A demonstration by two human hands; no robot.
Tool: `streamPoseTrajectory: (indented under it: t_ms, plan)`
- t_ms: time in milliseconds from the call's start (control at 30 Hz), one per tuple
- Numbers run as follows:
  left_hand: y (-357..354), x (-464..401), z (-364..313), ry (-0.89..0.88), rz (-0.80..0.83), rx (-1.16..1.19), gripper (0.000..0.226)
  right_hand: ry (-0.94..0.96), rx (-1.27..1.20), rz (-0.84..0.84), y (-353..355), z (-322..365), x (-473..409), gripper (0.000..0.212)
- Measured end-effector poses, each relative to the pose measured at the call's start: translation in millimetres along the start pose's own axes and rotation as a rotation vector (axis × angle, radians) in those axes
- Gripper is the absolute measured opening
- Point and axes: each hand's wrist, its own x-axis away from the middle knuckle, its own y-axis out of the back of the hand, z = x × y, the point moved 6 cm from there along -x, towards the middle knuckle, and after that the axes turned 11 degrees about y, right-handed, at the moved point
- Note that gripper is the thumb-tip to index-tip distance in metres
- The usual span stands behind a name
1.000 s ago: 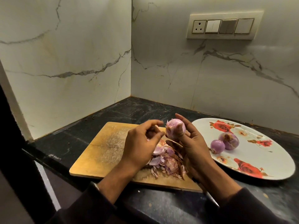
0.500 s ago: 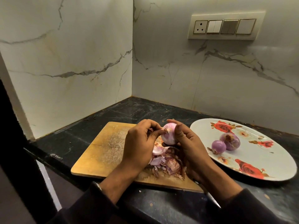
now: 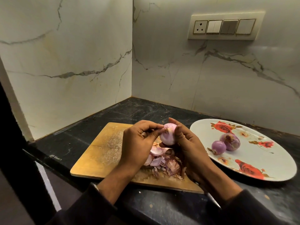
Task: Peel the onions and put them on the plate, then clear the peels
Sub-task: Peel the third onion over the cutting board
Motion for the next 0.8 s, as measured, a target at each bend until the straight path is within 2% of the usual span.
streamPoseTrajectory:
  t_ms: [167, 233, 367, 533, 667, 800]
  plan:
    - [-16.1, 2.7, 1.6, 0.055, 0.227, 0.072, 0.041, 0.035, 0.129, -0.084, 7.4, 6.6, 0.9, 0.070]
    - [-19.9, 3.9, 2.5, 0.104, 0.287, 0.132, 0.049, 0.044, 0.109, -0.086, 8.0, 8.7, 0.7, 0.063]
    - [-17.2, 3.6, 2.1, 0.135, 0.252, 0.157, 0.053, 0.092, 0.154, -0.058, 5.4, 13.2, 0.8, 0.034]
    - [-18.2, 1.3, 6.6, 0.094, 0.200, -0.007, 0.067, 0.238, 0.335, -0.140, 9.6, 21.6, 2.8, 0.032]
    - [-19.3, 1.2, 10.0, 0.161, 0.233, 0.069, 0.066, 0.365, 0.532, -0.173, 11.6, 30.5, 5.2, 0.025]
    - [-15.7, 1.8, 10.7, 0.193, 0.201, 0.063, 0.067, 0.469, 0.705, -0.117, 5.6, 41.1, 9.1, 0.020]
